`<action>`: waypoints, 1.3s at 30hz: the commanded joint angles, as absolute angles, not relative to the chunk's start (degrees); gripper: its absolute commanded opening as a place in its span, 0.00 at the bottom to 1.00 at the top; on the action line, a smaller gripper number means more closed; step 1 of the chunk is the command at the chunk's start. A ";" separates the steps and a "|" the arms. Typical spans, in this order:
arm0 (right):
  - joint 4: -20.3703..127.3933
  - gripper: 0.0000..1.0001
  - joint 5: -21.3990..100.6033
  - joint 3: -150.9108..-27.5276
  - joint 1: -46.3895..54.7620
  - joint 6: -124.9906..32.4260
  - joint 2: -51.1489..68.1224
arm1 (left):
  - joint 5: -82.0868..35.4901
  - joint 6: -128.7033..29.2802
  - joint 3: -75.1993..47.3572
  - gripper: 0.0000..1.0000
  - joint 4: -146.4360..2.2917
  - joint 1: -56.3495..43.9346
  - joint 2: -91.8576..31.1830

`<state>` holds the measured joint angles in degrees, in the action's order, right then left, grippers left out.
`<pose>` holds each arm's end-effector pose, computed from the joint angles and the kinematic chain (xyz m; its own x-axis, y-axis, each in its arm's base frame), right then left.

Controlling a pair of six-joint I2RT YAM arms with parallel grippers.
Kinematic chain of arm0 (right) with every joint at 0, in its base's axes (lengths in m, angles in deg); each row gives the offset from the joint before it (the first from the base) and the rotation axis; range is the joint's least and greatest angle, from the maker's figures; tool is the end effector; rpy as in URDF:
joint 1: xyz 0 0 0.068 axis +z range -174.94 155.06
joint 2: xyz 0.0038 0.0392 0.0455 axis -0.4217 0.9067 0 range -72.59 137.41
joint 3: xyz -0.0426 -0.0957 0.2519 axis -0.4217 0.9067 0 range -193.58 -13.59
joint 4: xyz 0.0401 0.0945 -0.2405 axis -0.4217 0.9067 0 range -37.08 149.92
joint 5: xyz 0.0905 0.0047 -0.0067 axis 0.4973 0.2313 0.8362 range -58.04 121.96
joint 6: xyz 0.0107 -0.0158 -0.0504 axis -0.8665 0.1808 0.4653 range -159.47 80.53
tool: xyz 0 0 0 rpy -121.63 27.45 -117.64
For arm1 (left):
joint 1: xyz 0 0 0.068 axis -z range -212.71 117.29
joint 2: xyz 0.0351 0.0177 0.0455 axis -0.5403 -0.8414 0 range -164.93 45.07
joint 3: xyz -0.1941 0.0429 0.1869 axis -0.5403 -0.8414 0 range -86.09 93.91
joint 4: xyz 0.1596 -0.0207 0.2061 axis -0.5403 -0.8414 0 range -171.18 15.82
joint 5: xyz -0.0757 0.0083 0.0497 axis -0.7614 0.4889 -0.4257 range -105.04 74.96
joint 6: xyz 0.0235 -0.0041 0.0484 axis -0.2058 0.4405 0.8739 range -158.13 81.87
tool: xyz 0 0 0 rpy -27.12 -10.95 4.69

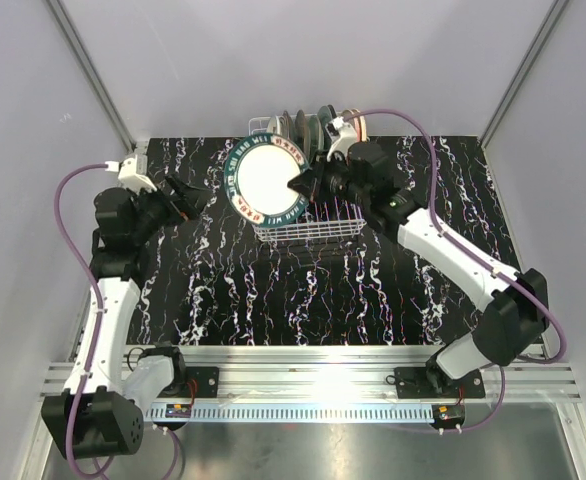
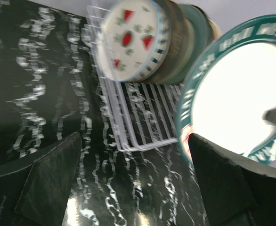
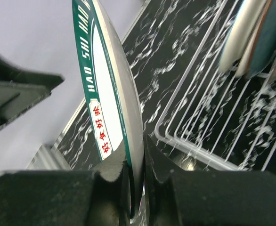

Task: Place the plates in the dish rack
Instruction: Pass the plate from the left arm to the right, then insert the plate into the dish rack

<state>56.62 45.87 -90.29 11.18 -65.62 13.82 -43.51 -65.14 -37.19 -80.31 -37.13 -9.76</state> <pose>0.2863 0.2195 0.3697 -0.5037 0.1621 -0.8485 -0.6006 0.6403 0.4788 0.2214 0.0001 0.3417 -0.3660 -0.4288 -0.8260 0.2590 0.8055 -0.5329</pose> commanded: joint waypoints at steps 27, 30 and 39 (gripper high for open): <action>77.27 0.00 -19.36 -159.03 23.40 -47.82 56.33 | -20.31 -63.09 -31.60 0.99 -93.51 -33.15 -8.90; 74.89 0.00 -20.60 -158.79 23.57 -47.12 58.01 | -19.26 -62.74 -31.25 0.99 -94.04 -33.06 -8.81; 71.90 0.00 -19.63 -161.77 23.57 -46.50 65.12 | -18.99 -62.39 -31.07 0.99 -94.39 -30.51 -8.54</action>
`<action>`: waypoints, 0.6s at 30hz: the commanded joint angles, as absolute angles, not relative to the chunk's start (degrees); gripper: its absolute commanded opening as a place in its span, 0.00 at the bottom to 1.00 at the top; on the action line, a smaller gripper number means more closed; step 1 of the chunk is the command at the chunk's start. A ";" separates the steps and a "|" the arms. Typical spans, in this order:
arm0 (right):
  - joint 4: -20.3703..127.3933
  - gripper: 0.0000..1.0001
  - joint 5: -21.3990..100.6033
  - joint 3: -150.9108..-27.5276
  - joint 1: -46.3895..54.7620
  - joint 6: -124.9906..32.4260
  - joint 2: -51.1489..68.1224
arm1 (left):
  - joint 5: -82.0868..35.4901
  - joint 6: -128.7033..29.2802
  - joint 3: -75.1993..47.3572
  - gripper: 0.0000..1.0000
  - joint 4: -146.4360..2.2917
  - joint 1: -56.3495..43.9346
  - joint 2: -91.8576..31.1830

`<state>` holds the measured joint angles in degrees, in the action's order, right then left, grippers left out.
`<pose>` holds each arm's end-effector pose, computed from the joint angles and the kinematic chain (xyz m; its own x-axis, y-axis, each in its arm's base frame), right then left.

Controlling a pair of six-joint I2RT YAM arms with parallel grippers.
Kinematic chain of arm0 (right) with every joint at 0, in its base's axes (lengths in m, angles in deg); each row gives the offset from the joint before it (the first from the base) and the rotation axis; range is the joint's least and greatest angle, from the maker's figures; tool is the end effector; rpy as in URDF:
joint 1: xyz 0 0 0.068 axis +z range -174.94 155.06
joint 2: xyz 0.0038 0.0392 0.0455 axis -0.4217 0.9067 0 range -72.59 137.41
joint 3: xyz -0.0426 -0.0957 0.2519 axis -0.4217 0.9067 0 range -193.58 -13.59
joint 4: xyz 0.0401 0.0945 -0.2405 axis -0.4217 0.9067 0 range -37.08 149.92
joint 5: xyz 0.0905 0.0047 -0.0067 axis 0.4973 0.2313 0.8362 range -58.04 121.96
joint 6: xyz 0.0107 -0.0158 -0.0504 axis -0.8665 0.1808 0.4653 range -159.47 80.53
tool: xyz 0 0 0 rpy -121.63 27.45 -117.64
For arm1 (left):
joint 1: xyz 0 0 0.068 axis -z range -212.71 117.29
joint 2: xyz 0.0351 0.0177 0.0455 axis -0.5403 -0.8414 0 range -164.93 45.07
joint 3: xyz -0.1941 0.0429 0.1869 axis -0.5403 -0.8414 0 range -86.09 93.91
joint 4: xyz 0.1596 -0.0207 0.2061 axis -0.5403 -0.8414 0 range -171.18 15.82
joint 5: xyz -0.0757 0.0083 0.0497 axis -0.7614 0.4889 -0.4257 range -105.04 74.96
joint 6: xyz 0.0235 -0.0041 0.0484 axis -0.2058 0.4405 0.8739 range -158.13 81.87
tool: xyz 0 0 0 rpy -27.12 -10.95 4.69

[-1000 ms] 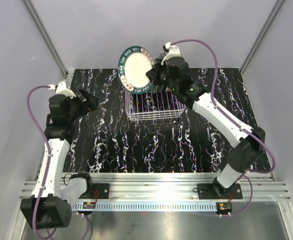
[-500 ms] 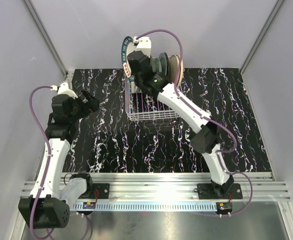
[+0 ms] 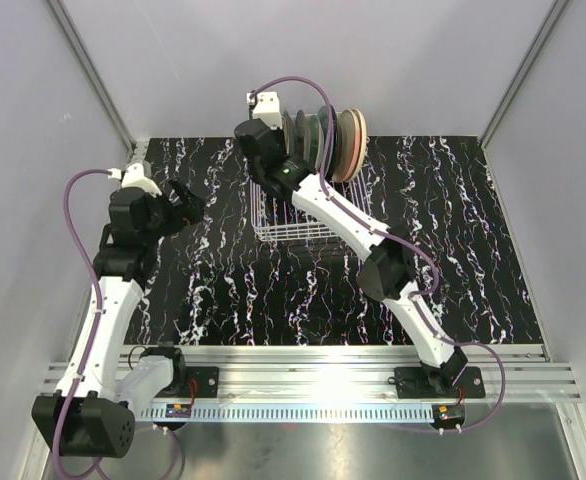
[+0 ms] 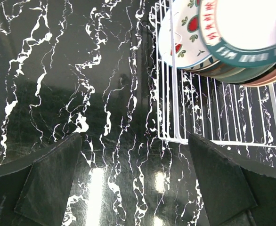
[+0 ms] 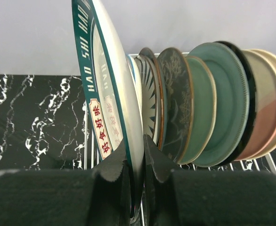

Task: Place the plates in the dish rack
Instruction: Insert the plate into the dish rack

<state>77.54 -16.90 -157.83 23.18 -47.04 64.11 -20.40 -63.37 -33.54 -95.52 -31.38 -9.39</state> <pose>0.3806 0.3843 0.3576 -0.1957 -0.0882 -0.9767 0.0166 0.9955 -0.0933 0.2138 -0.0083 0.3369 -0.4034 -0.4154 -0.8153 -0.0698 0.9024 -0.4252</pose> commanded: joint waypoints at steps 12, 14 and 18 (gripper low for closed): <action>68.83 0.00 -20.86 -165.54 23.58 -44.65 71.10 | -17.32 -61.95 -30.19 0.99 -95.71 -28.66 -7.93; 67.77 0.00 -20.95 -165.55 23.57 -44.57 71.72 | -17.50 -61.86 -30.10 0.99 -95.97 -28.40 -8.02; 66.10 0.00 -21.65 -165.99 23.57 -44.13 73.56 | -17.06 -61.77 -29.75 0.99 -96.24 -27.61 -8.02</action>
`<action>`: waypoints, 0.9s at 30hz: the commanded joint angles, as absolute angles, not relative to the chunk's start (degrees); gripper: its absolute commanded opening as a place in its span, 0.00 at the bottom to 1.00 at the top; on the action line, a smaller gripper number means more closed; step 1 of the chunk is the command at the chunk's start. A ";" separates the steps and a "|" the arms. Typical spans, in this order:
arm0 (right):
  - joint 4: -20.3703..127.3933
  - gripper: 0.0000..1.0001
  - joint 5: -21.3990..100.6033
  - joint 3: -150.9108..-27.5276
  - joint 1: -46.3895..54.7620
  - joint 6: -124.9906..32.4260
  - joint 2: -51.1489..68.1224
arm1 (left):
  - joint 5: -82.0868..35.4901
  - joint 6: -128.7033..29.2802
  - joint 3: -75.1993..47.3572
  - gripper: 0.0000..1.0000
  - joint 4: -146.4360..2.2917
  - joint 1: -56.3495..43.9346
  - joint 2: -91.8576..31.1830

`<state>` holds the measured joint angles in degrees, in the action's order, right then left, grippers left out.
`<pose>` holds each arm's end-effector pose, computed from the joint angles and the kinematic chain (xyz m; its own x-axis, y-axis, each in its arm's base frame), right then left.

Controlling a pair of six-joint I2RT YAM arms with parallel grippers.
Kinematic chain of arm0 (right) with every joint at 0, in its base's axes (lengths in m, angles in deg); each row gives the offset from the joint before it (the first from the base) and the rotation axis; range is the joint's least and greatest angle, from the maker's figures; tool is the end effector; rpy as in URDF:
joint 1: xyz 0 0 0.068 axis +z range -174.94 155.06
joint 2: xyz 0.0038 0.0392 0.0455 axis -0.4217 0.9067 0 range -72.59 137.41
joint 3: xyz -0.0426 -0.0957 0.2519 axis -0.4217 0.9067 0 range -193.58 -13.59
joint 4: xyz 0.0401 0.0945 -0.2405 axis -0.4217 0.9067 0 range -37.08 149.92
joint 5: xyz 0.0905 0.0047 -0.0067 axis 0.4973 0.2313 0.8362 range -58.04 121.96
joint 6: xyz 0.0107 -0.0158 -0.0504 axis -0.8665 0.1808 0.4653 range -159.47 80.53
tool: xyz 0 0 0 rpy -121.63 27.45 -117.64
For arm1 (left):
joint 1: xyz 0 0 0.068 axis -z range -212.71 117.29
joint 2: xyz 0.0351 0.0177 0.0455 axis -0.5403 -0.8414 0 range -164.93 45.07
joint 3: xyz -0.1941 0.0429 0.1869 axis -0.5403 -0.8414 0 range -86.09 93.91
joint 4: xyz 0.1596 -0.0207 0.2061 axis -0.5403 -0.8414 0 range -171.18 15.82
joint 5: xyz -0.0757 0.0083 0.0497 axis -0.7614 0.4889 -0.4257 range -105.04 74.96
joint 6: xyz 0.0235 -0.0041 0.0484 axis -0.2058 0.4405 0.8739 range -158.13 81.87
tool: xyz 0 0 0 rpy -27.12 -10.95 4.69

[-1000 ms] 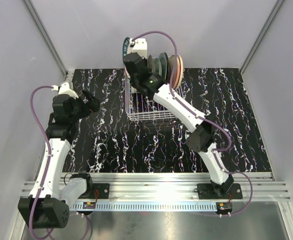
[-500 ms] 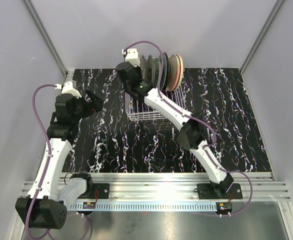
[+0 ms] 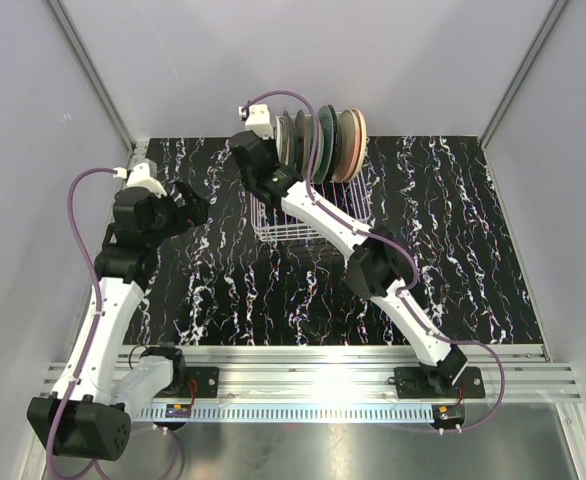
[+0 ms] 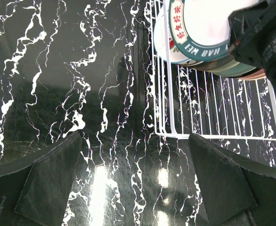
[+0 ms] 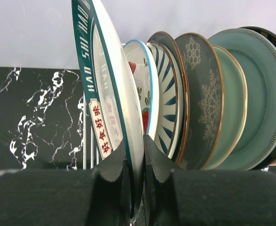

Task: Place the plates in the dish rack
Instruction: Insert the plate into the dish rack

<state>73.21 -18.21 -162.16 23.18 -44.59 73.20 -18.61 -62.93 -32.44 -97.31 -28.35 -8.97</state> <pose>0.4024 0.4080 0.3047 -0.1991 -0.1362 -0.9705 0.0298 0.9890 -0.1449 0.2100 -0.0183 0.3418 -0.4170 -0.3881 -0.8219 -0.0464 0.9122 -0.4072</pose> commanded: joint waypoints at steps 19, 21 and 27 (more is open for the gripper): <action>57.66 0.04 -22.54 -167.57 23.40 -40.08 79.98 | -16.01 -61.16 -28.79 0.99 -97.73 -24.97 -8.37; 57.84 0.05 -21.92 -167.74 23.31 -40.17 80.42 | -15.57 -60.90 -28.70 0.99 -97.91 -24.97 -8.37; 58.89 0.22 -20.07 -166.25 23.31 -40.78 79.90 | -15.39 -60.63 -28.70 0.99 -97.91 -24.80 -8.28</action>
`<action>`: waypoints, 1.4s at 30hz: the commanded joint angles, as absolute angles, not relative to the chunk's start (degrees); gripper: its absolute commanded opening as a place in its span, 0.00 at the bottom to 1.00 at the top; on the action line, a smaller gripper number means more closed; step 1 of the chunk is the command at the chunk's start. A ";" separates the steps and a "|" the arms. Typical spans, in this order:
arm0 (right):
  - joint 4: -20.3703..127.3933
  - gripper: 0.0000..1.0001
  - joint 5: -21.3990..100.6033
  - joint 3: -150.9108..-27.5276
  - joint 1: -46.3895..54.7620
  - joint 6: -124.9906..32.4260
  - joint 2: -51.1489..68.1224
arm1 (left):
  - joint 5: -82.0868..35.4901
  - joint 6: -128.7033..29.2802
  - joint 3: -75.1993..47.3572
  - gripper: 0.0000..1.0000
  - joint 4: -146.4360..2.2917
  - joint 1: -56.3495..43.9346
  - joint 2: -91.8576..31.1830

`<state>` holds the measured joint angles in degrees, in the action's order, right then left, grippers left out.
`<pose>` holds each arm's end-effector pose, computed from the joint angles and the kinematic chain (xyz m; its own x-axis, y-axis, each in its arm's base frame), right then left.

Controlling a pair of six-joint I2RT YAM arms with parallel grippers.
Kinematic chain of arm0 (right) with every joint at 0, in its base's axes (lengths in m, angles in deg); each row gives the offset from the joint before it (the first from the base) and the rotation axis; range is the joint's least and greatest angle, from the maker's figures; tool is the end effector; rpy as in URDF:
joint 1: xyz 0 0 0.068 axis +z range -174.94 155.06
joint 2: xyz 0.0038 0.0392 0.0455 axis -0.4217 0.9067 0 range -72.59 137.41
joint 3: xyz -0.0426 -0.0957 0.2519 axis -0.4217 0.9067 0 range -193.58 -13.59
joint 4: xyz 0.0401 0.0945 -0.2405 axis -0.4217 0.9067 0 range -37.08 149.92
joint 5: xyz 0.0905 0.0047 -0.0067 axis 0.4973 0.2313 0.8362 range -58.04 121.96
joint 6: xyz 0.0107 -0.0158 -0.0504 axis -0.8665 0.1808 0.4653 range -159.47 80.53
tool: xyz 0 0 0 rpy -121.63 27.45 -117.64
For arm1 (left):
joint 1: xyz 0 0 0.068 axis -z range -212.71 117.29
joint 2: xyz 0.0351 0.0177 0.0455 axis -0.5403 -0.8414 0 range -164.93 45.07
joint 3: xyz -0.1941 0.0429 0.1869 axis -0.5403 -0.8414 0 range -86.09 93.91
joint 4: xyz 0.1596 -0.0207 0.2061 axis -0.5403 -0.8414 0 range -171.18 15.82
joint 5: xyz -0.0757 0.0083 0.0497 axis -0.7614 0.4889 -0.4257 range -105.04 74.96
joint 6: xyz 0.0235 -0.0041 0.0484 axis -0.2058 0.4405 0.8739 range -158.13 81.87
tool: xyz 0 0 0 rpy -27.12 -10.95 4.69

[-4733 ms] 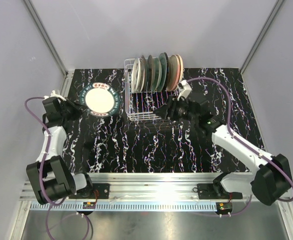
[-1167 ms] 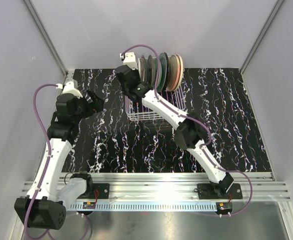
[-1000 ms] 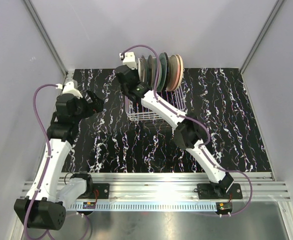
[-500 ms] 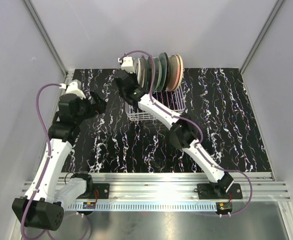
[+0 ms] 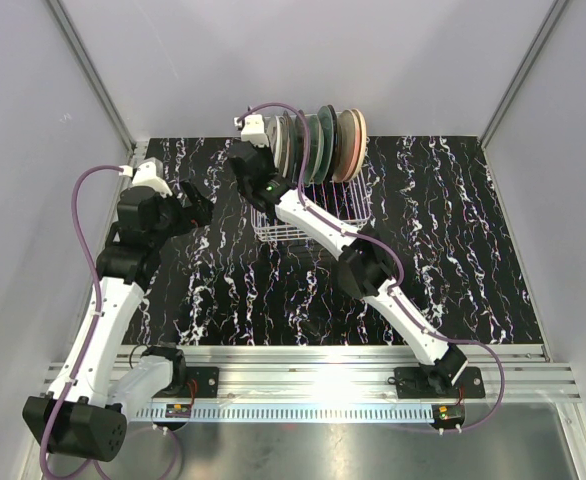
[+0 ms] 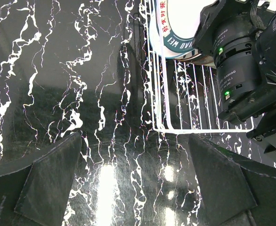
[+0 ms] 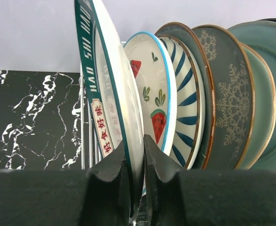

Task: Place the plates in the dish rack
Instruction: Insert the plate into the dish rack

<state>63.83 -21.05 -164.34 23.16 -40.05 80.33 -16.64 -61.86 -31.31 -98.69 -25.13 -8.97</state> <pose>0.4185 0.4239 0.2628 -0.1505 -0.1584 -0.9758 0.0732 0.9826 -0.1708 0.2075 -0.0286 0.3462 -0.4291 -0.3488 -0.8332 -0.0170 0.9254 -0.3786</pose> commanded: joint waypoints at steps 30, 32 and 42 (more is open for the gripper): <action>63.72 0.54 -11.37 -157.73 23.66 -39.82 61.89 | -9.42 -58.35 -29.66 0.99 -97.29 -24.71 -6.00; 64.43 0.56 -11.19 -156.32 23.66 -39.73 60.39 | -8.45 -57.91 -29.66 0.99 -97.20 -24.71 -5.91; 70.31 0.65 -1.98 -148.51 23.58 -41.75 49.32 | -5.28 -57.20 -30.72 0.99 -96.41 -24.71 -5.99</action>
<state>68.55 -7.00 -150.92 23.11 -41.12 55.50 -8.08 -58.32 -31.07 -98.93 -25.02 -6.68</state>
